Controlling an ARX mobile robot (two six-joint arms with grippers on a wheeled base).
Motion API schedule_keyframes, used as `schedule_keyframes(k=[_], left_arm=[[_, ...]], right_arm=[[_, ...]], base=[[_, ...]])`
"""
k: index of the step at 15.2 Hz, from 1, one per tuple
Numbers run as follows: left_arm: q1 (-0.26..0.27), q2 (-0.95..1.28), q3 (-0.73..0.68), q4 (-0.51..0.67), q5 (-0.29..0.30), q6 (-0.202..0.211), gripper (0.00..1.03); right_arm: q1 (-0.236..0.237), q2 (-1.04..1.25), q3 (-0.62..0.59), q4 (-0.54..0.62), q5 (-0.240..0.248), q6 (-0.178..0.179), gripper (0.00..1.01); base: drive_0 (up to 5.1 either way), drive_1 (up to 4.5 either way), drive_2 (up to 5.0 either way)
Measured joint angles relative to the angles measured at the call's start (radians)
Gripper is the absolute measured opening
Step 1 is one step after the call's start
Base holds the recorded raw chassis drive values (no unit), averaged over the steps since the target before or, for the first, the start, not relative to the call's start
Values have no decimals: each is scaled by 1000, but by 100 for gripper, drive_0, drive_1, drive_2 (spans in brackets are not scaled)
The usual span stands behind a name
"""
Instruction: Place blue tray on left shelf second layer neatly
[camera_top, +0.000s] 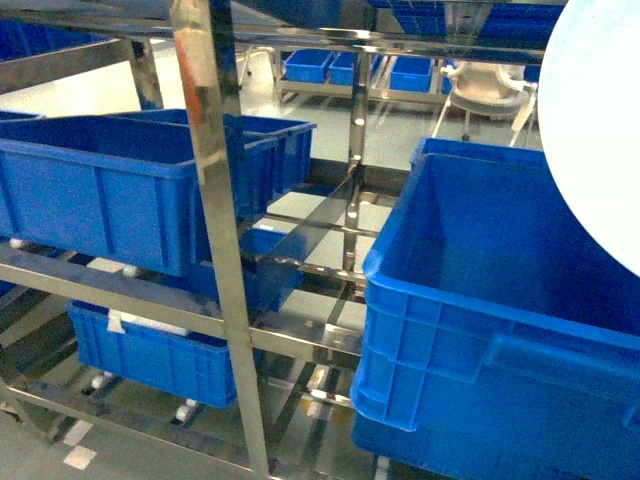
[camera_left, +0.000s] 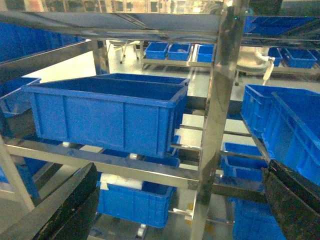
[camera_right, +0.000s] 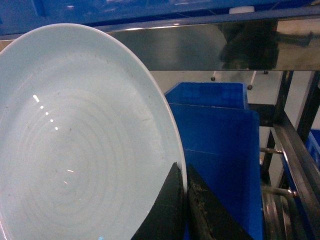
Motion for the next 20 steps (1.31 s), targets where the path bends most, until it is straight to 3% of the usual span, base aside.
schedule_keyframes(k=[11, 18, 19, 20], left_arm=[[-2, 0, 0, 2, 0, 0, 98], [-2, 0, 0, -1, -2, 0, 98], [-2, 0, 0, -1, -2, 0, 98], [-2, 0, 0, -1, -2, 0, 98]], right_arm=[[0, 0, 0, 0, 5, 0, 2], [0, 0, 0, 1, -3, 0, 2], [-17, 13, 7, -18, -47, 3, 2], [-36, 59, 48, -109, -113, 21, 2]], base=[[-184, -184, -184], [0, 0, 0], [0, 0, 0], [0, 0, 0]])
